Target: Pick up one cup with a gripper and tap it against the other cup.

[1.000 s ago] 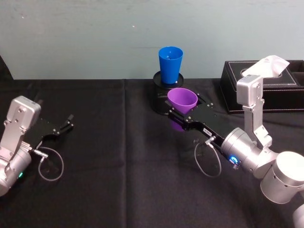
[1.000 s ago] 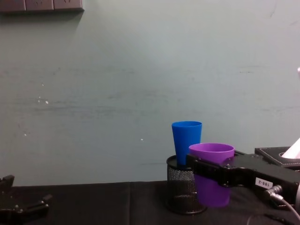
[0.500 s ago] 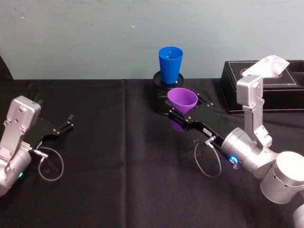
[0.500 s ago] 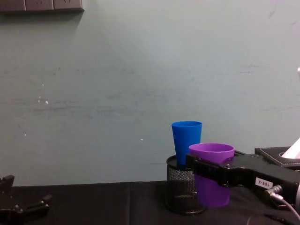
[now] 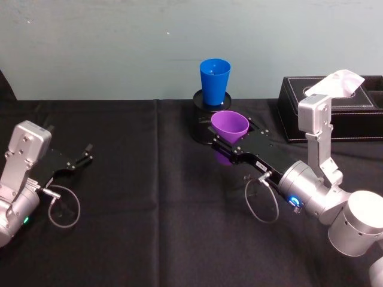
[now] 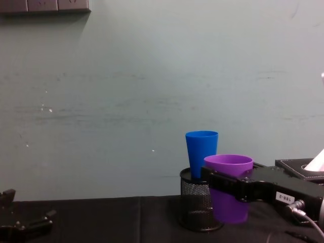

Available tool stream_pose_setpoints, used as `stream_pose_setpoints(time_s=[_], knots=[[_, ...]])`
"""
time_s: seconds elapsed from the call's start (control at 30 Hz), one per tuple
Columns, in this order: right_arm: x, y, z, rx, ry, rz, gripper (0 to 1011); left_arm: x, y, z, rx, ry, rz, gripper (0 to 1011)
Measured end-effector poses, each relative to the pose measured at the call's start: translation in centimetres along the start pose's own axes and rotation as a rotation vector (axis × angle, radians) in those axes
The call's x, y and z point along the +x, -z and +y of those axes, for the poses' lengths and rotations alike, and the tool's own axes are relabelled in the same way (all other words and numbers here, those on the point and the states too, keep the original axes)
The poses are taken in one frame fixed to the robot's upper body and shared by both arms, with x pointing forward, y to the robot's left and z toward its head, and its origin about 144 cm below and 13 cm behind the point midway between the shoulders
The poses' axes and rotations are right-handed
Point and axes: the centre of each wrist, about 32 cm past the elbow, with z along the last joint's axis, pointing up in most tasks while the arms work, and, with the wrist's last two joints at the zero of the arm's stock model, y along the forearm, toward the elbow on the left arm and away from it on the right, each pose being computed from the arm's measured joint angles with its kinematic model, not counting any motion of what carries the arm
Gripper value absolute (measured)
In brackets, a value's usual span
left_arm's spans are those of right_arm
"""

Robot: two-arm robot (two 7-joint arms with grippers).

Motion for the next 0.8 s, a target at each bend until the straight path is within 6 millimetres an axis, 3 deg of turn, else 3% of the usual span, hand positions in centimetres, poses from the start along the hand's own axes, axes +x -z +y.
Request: stream_pose_setpoints(time_s=[0.8], knots=[[0.00,0.00,0.00,0.000,0.000,0.000,734,0.00,0.00,0.00,0.000,0.000,0.000,1000]])
